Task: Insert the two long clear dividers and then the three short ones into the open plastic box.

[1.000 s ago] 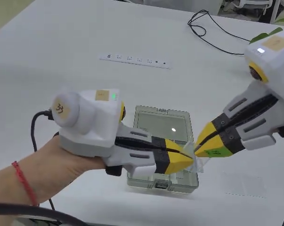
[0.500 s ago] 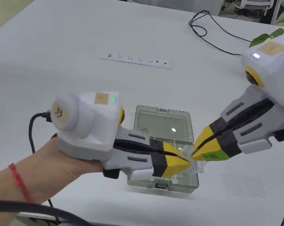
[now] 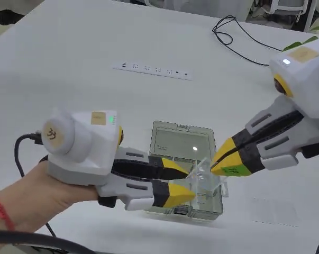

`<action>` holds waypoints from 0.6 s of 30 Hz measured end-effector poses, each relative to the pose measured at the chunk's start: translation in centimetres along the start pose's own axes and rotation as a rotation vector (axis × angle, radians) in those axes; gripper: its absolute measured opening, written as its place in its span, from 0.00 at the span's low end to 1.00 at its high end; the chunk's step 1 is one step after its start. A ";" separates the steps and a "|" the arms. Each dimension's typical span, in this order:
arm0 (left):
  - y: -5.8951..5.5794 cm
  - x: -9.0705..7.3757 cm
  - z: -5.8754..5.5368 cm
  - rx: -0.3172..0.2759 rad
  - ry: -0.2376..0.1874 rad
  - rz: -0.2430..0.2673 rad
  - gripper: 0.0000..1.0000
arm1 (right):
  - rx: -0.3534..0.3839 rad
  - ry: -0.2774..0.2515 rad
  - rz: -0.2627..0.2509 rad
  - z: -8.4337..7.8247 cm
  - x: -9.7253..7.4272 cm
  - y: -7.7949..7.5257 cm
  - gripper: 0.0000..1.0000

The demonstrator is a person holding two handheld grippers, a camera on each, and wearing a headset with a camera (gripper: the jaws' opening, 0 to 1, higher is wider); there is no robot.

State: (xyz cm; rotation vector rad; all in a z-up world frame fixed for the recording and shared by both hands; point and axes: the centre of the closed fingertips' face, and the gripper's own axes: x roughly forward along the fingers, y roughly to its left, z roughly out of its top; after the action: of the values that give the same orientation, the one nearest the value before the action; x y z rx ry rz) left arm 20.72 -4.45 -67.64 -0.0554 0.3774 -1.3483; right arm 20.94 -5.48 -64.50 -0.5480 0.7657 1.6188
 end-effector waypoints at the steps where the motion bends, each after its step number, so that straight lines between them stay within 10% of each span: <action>1: 0.2 -0.2 -0.1 0.002 0.002 0.008 0.23 | 0.000 0.001 -0.005 0.0 0.0 -0.1 0.03; 18: 3.6 -3.1 -3.2 0.024 0.095 0.140 0.65 | 0.013 0.002 -0.094 0.0 1.7 -3.4 0.03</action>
State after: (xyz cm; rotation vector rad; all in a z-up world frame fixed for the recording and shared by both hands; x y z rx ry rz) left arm 22.63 -0.06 -70.79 0.0543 0.4377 -1.2199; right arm 23.96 -4.10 -66.32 -0.5679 0.7410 1.5262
